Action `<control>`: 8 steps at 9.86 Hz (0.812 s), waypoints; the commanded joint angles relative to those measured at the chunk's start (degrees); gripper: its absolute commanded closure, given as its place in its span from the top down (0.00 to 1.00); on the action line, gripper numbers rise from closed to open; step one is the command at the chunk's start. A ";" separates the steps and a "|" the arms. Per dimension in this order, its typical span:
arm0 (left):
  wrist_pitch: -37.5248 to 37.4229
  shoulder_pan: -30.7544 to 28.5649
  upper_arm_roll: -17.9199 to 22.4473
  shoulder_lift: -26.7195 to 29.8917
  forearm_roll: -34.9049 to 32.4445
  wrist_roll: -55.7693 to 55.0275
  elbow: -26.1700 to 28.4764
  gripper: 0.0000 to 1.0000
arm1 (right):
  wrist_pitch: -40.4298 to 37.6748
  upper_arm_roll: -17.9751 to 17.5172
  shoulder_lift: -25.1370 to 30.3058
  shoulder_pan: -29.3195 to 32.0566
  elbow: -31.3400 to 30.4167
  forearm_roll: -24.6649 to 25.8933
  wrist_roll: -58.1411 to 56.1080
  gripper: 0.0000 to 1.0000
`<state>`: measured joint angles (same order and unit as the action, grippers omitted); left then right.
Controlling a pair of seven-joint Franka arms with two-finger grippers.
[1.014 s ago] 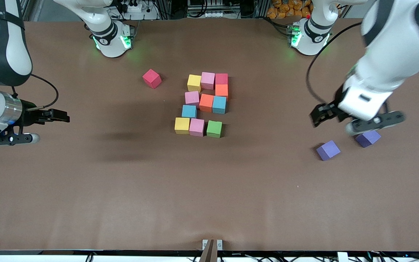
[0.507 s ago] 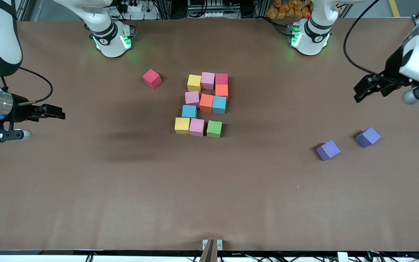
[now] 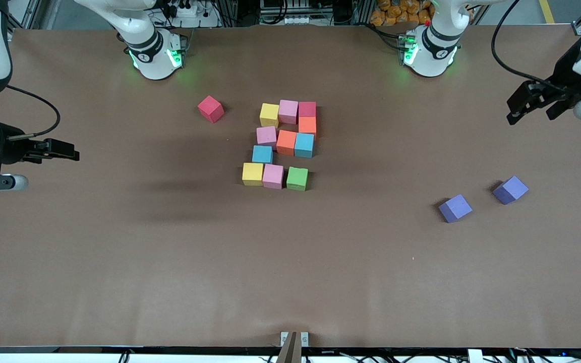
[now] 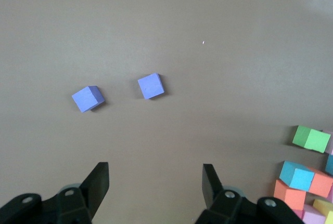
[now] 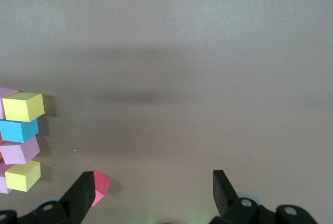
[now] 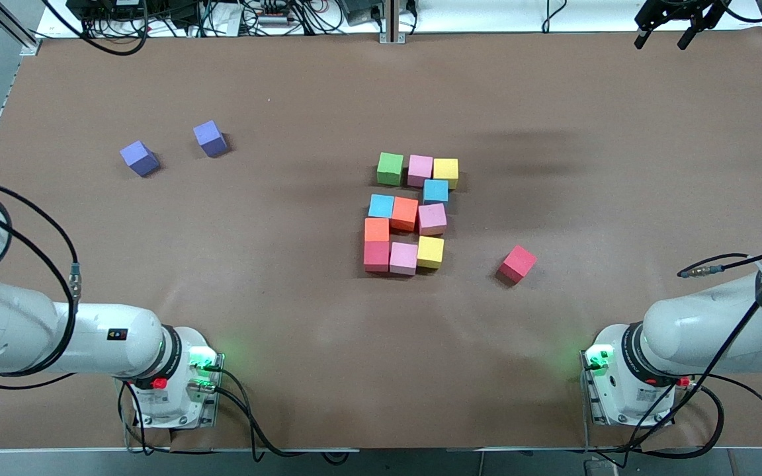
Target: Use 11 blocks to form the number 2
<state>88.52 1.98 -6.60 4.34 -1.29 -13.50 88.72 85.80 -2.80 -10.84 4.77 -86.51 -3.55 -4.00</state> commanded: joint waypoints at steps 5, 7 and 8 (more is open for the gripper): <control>-1.69 -0.75 -0.79 3.58 1.20 4.97 1.81 0.81 | -1.07 -0.37 -0.67 1.99 3.88 -0.41 0.57 1.00; -1.69 -0.66 -0.79 3.22 1.46 4.88 1.80 0.81 | -1.25 -0.37 -0.76 2.26 3.89 -0.76 0.57 1.00; -1.69 -0.66 -0.79 3.31 1.37 4.88 1.98 0.81 | -1.25 -0.37 -0.67 2.52 3.89 -0.76 0.39 1.00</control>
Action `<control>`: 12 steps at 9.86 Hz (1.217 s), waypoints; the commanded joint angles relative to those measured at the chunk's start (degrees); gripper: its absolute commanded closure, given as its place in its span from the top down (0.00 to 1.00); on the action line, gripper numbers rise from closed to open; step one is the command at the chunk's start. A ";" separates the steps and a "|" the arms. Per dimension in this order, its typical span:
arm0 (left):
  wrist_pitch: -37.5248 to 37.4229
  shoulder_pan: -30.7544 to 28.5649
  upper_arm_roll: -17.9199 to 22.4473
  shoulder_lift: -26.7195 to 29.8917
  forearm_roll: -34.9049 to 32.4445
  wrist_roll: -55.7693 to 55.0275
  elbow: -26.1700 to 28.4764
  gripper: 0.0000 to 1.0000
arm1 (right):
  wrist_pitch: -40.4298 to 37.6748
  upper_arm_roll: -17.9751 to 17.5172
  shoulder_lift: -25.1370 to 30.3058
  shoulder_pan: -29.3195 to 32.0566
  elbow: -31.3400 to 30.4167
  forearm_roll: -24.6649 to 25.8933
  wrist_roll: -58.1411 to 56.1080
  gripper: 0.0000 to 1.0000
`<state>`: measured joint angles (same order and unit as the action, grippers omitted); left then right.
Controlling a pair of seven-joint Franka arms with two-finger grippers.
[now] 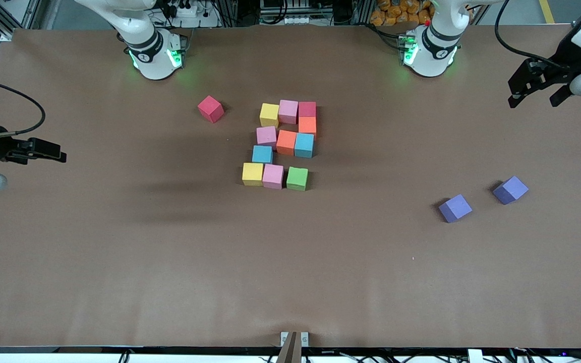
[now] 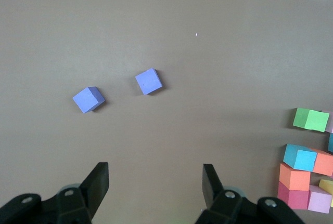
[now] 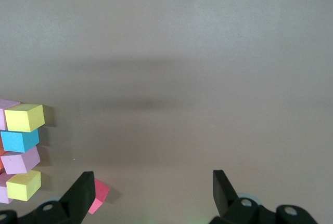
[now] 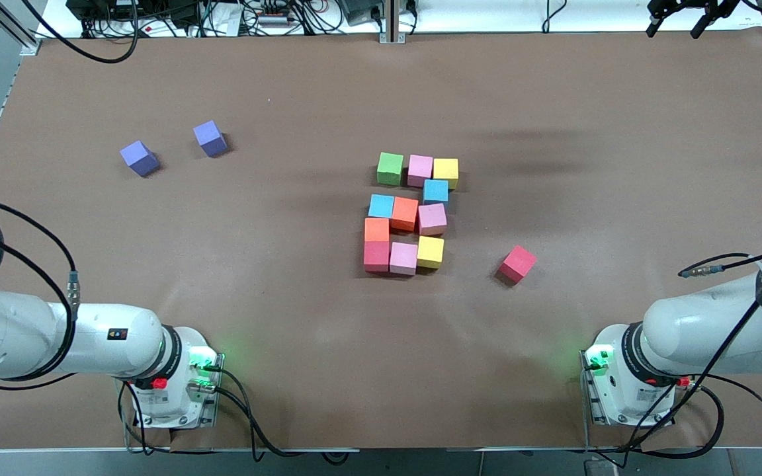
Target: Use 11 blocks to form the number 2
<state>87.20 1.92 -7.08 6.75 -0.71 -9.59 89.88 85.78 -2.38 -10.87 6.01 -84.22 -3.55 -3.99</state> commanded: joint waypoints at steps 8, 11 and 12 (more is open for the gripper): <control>2.00 -0.77 -0.31 -0.15 0.63 1.24 0.82 0.81 | -1.31 -0.87 -0.65 1.10 1.52 -0.85 0.38 1.00; 1.83 -0.77 -0.22 -0.25 0.54 1.33 1.09 0.81 | -1.31 -0.87 -0.47 1.19 1.60 -0.85 0.38 1.00; 1.57 -1.12 -0.22 -0.07 0.54 1.41 1.09 0.81 | -1.31 -0.87 -0.38 1.19 1.60 -0.85 0.38 1.00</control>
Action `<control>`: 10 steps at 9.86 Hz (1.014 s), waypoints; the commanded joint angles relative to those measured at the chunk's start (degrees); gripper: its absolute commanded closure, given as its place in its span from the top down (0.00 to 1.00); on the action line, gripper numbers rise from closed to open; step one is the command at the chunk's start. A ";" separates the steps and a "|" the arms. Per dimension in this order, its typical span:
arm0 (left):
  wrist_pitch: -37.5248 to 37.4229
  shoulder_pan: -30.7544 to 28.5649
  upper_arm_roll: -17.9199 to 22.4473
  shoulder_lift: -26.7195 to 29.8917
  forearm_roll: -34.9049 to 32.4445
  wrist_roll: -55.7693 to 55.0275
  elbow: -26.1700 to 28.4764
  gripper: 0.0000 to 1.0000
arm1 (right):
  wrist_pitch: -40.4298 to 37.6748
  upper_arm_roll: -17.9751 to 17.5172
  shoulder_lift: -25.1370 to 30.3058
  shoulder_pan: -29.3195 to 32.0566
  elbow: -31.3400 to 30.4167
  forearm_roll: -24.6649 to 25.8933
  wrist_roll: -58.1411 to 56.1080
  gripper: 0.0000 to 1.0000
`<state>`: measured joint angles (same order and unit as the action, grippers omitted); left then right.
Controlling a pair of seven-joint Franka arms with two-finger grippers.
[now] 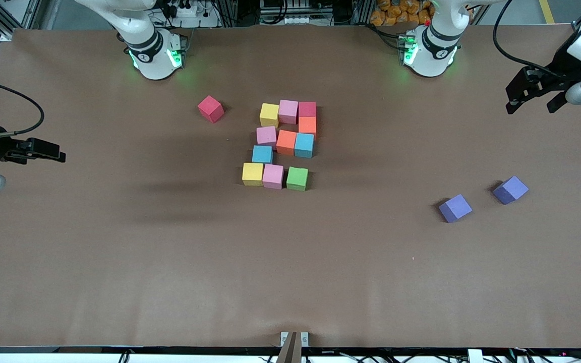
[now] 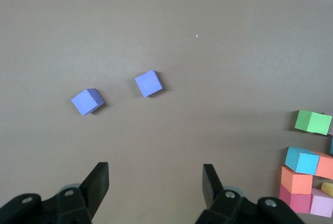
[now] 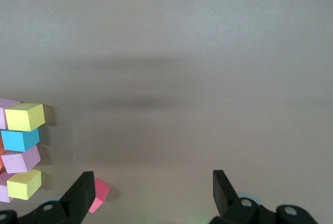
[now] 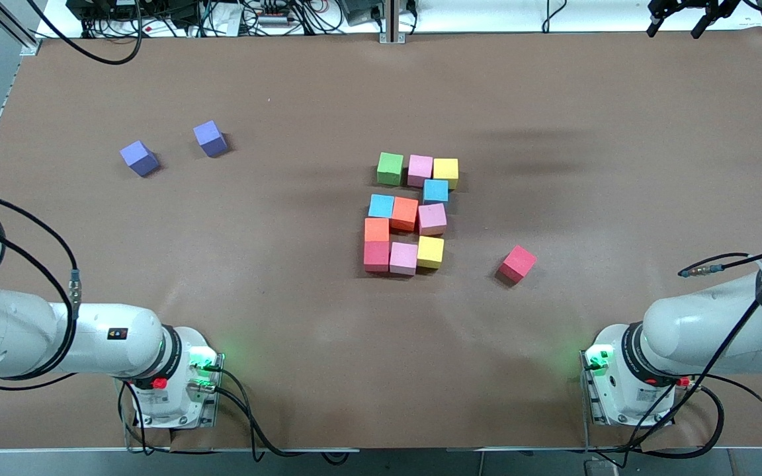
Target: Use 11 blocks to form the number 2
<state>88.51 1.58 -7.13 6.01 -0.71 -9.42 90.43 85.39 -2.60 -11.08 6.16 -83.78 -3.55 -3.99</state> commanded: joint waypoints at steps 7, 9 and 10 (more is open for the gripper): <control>-1.15 -0.87 0.10 1.03 0.10 1.34 0.53 0.81 | -5.03 -0.47 2.82 2.53 5.19 -0.49 -0.58 1.00; -1.24 -0.96 0.27 1.03 0.10 1.34 0.62 0.81 | -7.95 -0.39 4.57 5.16 6.17 -0.93 -7.40 1.00; -1.15 -1.05 0.36 0.94 0.10 1.51 0.71 0.81 | -8.22 -0.47 5.19 6.48 6.17 -1.19 -7.96 1.00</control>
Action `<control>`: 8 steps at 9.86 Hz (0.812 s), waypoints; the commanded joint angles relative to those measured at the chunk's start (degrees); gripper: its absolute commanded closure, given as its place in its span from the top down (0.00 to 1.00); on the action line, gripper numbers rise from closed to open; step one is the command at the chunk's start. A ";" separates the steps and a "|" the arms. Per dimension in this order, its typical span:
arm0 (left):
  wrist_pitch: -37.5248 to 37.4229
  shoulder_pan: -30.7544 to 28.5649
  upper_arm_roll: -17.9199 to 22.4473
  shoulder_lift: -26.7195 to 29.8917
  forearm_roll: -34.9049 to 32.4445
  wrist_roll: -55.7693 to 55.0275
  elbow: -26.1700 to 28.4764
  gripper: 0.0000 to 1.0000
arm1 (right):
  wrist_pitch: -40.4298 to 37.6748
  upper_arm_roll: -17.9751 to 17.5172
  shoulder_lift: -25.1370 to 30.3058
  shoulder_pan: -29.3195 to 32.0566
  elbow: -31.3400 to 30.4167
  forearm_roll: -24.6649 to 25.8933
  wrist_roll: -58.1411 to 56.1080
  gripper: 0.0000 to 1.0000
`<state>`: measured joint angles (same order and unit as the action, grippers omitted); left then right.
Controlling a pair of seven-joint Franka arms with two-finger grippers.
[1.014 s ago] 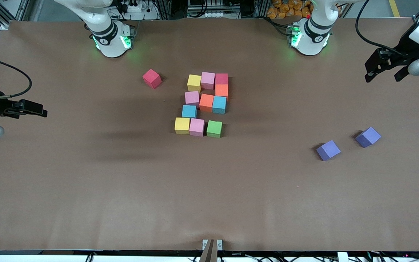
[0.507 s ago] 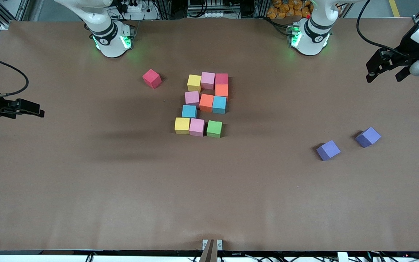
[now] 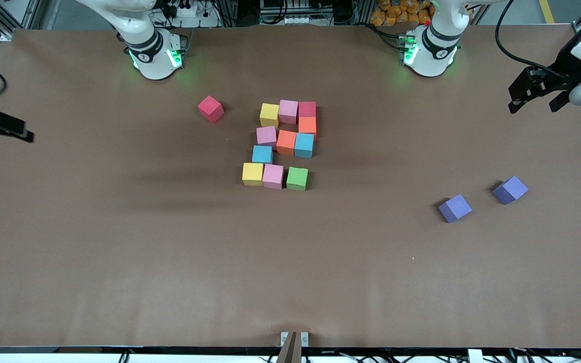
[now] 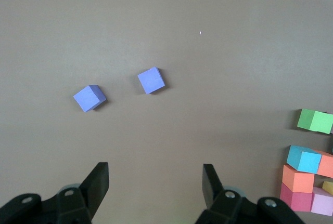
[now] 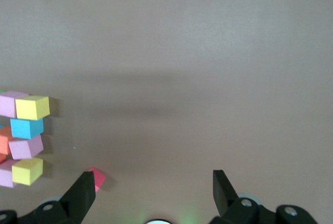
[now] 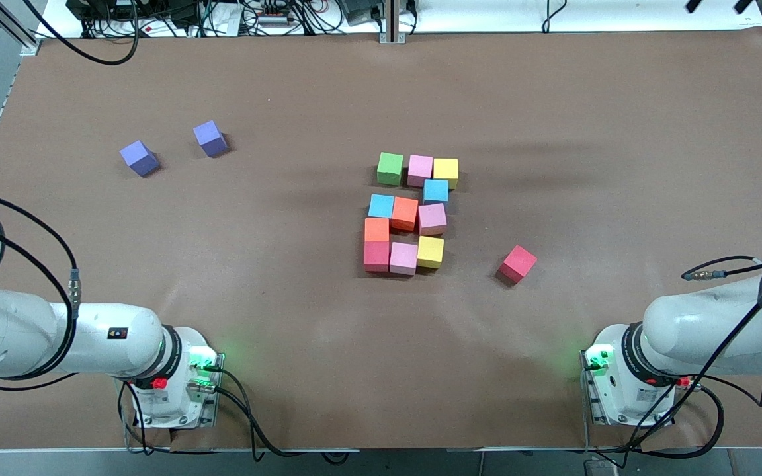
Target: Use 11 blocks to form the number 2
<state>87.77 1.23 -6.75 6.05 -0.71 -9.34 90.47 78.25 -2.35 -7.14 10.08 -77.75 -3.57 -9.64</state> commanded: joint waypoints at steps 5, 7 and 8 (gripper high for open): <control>0.12 -2.54 0.07 0.28 0.27 2.13 0.41 0.81 | -2.40 -1.43 3.01 2.49 0.05 -1.97 5.32 1.00; 0.12 -2.54 0.07 0.02 0.28 2.13 0.49 0.81 | -2.31 -1.34 3.10 2.48 0.05 -1.36 5.33 1.00; 0.12 -2.54 0.07 0.01 0.19 2.13 0.50 0.81 | -2.14 -1.43 3.27 2.40 0.05 -1.26 5.33 1.00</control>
<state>87.76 -0.80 -6.50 5.84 -0.71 -8.52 90.64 76.43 -3.39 -4.78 12.28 -77.62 -4.84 -5.46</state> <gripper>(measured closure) 0.189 0.000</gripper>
